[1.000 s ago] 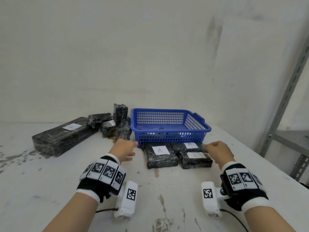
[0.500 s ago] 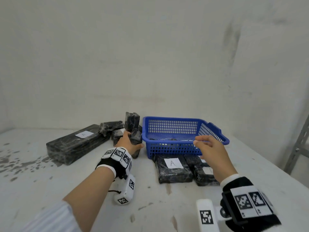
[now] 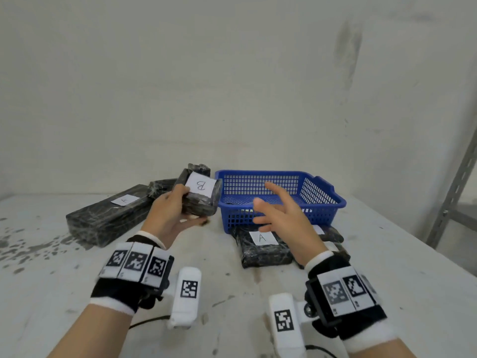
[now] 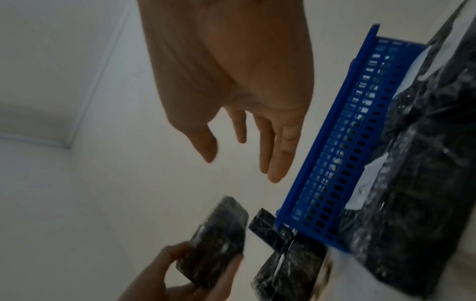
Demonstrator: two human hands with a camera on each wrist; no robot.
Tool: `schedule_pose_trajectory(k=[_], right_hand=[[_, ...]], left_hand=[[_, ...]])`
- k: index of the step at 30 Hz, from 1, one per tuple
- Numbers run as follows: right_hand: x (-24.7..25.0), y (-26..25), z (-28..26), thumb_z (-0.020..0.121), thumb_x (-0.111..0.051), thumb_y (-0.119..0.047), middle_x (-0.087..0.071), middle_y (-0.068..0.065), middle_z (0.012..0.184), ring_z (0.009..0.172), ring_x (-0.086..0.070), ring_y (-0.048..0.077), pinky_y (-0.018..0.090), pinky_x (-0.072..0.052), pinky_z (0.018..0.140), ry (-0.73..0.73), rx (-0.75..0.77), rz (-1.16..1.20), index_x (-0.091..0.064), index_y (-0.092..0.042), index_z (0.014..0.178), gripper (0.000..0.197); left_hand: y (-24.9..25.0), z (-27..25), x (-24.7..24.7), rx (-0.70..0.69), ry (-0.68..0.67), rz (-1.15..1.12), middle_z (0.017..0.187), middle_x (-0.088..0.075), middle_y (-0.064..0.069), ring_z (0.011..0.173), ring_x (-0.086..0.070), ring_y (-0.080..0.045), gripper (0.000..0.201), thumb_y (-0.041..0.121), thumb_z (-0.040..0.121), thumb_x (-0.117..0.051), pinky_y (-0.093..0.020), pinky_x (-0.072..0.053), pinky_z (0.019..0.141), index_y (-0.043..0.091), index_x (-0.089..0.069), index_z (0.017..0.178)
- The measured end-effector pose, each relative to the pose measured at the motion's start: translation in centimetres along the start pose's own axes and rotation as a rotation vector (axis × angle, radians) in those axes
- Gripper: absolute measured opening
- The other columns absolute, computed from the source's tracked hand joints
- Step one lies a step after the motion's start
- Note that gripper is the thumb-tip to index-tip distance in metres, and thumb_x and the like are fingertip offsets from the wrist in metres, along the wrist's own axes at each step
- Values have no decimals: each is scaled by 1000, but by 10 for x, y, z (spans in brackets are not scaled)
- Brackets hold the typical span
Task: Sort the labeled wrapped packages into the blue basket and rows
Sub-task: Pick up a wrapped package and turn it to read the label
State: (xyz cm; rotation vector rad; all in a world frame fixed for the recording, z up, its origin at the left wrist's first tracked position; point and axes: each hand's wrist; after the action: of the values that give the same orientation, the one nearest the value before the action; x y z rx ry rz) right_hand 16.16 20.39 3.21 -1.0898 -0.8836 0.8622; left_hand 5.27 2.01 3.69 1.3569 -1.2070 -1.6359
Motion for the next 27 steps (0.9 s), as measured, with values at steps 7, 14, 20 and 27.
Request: schedule_pose_trajectory(k=[7, 14, 20, 27], right_hand=[[-33, -3, -6, 81, -72, -29, -75, 12, 112, 100, -72, 34, 40, -60, 81, -143, 109, 367, -41, -34, 148, 74], [-27, 2, -8, 90, -68, -16, -76, 6, 111, 103, -72, 28, 32, -60, 84, -132, 178, 323, -41, -31, 149, 67], [-27, 2, -12, 96, -63, -14, -78, 3, 105, 96, -68, 42, 41, -58, 88, -106, 248, 260, -38, -44, 149, 66], [-24, 1, -19, 93, -66, -12, -77, 3, 106, 81, -70, 14, 22, -55, 71, -114, 271, 256, -42, -43, 144, 64]], left_hand=[[-8, -39, -10, -61, -183, -196, 115, -68, -10, 95, -69, -26, 37, 21, 96, -54, -46, -60, 78, 25, -52, 133], [-14, -40, -5, -286, -143, 24, 102, -74, -10, 93, -70, -28, 33, 13, 88, -66, -40, -58, 78, 20, -57, 119], [-14, -47, -6, -341, -186, 23, 91, -76, -3, 85, -72, -20, 34, 11, 90, -61, -32, -57, 72, 15, -54, 124], [-14, -52, -6, -346, -253, 98, 106, -74, -9, 92, -71, -23, 55, 14, 86, -65, -30, -57, 71, 20, -47, 137]])
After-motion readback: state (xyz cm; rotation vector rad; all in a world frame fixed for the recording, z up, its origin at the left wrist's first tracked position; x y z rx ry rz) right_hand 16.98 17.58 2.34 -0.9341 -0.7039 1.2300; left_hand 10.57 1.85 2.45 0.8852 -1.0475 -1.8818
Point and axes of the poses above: each hand's wrist, its own z-axis towards the middle knuckle, its own x-axis out of the back of the hand, y = z × x
